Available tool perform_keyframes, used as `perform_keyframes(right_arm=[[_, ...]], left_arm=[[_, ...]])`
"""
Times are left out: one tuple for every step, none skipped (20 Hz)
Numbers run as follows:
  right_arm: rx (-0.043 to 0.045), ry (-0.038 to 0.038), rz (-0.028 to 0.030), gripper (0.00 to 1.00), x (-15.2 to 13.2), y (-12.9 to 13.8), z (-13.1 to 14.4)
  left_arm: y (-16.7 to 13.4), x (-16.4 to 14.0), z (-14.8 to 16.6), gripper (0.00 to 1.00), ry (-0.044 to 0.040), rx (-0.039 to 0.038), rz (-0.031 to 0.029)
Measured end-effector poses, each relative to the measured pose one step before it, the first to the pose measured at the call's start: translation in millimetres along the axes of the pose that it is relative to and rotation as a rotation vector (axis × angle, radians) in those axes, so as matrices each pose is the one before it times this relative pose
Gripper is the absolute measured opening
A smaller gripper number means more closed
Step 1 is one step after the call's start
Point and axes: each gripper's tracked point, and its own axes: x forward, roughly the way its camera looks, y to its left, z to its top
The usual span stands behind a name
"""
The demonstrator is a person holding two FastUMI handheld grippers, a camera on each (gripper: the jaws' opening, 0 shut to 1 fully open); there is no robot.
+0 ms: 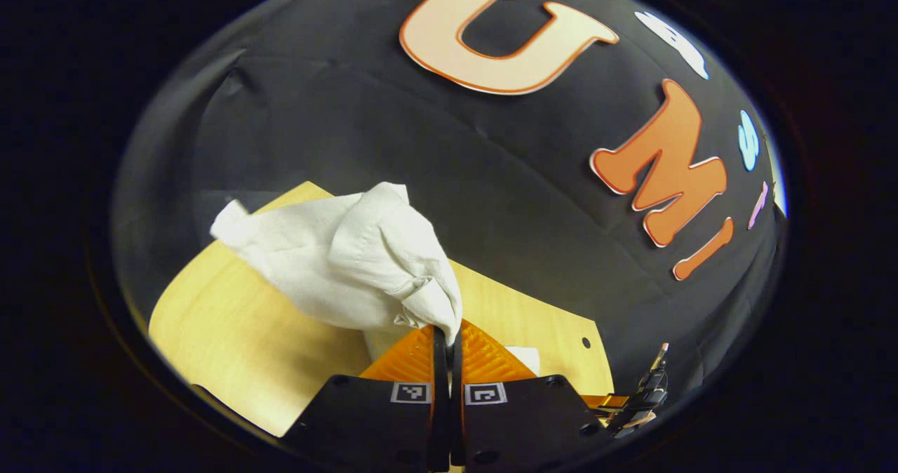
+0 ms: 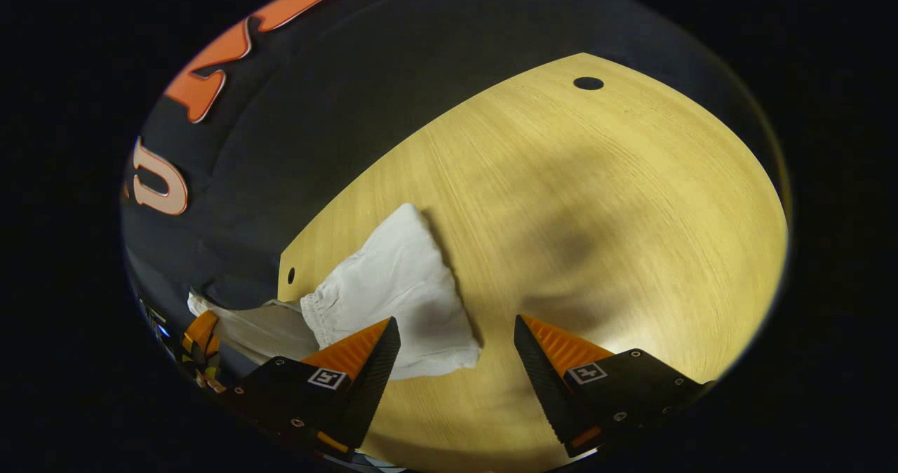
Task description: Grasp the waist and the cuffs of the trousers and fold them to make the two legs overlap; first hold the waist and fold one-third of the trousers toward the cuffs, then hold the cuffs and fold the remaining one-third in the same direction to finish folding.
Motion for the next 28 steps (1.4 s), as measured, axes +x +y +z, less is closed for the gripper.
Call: perform_keyframes(right_arm=[[0.00475,-0.0017,0.00108,0.98,-1.19,-4.29,2.91],[0.00081,-0.00011,0.00058,0.98,-0.19,-6.51,4.42],[0.00346,-0.00199,-0.0005,0.98,-0.86,-3.86,3.73],[0.00461,-0.0015,0.00059,0.98,0.42,-4.32,4.21],[0.00531,0.00073,0.00213,0.98,-1.13,-5.11,2.14],[0.00494,-0.00027,0.00058,0.98,-0.77,-4.7,3.17],[0.00312,0.00022,0.00043,0.98,-2.29,-4.98,1.47],[0.00339,-0.00107,-0.0012,0.98,-1.65,-4.73,2.49],[0.00236,0.00047,-0.00049,0.98,0.71,-3.88,1.33],[0.003,0.00089,-0.00266,0.98,0.84,-3.65,1.2],[0.00371,-0.00049,-0.00222,0.98,-1.18,-4.08,1.68],[0.00551,0.00158,-0.0017,0.98,-0.51,-3.23,-0.66],[0.00601,0.00076,-0.00144,0.98,0.69,-3.75,0.8],[0.00546,0.00191,-0.00037,0.98,0.3,-3.06,-0.47],[0.00341,0.00104,-0.00149,0.98,-0.07,-3.49,0.21],[0.00216,-0.00057,-0.00202,0.99,-0.66,-2.09,0.13],[0.00008,0.00001,-0.00004,0.98,-0.77,-1.04,0.62],[0.00043,-0.00042,-0.00133,0.98,-0.05,-2.44,0.12],[0.00043,-0.00105,-0.00026,0.98,-1.56,-0.01,-1.26],[0.00155,-0.00007,-0.00033,0.98,-0.11,-0.92,-0.34],[0.00192,-0.00116,-0.00068,0.98,-1.29,-1.38,0.08],[0.00039,0.00002,-0.00092,0.98,-0.93,-0.83,-0.19],[-0.0018,0.00074,-0.00275,0.98,-0.57,-1.02,-0.03],[-0.0044,-0.00071,-0.00555,0.98,-0.49,-1.05,-2.22],[-0.00635,0.00007,-0.00729,0.98,-0.2,-0.39,0.08],[-0.00593,-0.00027,-0.00424,0.98,-0.71,-0.16,-0.55],[-0.00758,0.00056,-0.00566,0.98,0.5,0.48,-0.44],[-0.00778,-0.00095,-0.00554,0.98,-1.53,-0.57,-1.39]], left_arm=[[-11.23,3.31,-5.63,0.04,0.00952,0.01253,-0.00814],[-11.26,4.8,-5.71,0.04,0.01098,0.01062,-0.01038],[-10.88,5.22,-5.92,0.04,0.01278,0.00733,-0.01044],[-11.48,5.46,-8.21,0.04,0.01607,0.00702,-0.01043],[-9.75,5.8,-7.51,0.04,0.0167,0.00974,-0.00838],[-9.54,5.91,-8.39,0.04,0.02201,0.01453,-0.00664],[-9.88,9.26,-8.24,0.04,0.02201,0.0077,-0.00799],[-12.1,9.52,-7.35,0.04,0.01948,0.00563,-0.01448],[-9.11,11.93,-8.74,0.04,0.02195,0.01248,-0.00941],[-7.72,10.83,-10.57,0.04,0.02719,0.01892,-0.00046],[-7.85,11.04,-10.66,0.04,0.02879,0.02117,0.00104],[-7.74,9.87,-10.19,0.04,0.02731,0.01738,-0.00153],[-4.0,7.03,-5.85,0.04,0.0266,0.01492,-0.00176],[-4.87,5.73,-6.8,0.04,0.02499,0.01821,0.00094],[-3.4,4.62,-6.0,0.06,0.02086,0.02104,0.00372],[-3.4,6.92,-6.5,0.04,0.0209,0.02299,0.00617],[-4.74,8.82,-7.86,0.02,0.01942,0.02363,0.007],[-4.36,6.8,-7.51,0.04,0.02568,0.02559,0.0044],[-5.72,8.88,-8.74,0.04,0.02259,0.02293,0.00595],[-5.53,7.72,-7.95,0.04,0.02281,0.02252,0.00643],[-2.06,5.51,-6.76,0.04,0.02168,0.02248,0.00571],[-2.7,6.4,-6.7,0.02,0.02178,0.02016,0.00888],[-3.66,7.48,-6.82,0.04,0.02307,0.0221,0.00432],[-2.01,4.26,-5.16,0.04,0.02253,0.02235,0.00141],[-3.15,3.6,-9.74,0.06,0.01628,0.01561,-0.00561],[-6.61,3.43,-5.84,0.11,0.01098,0.0077,0.00147],[-9.04,4.01,-8.18,0.29,0.01349,0.00016,-0.0149],[-5.73,0.94,-5.72,0.47,0.00659,0.00174,-0.00829]])
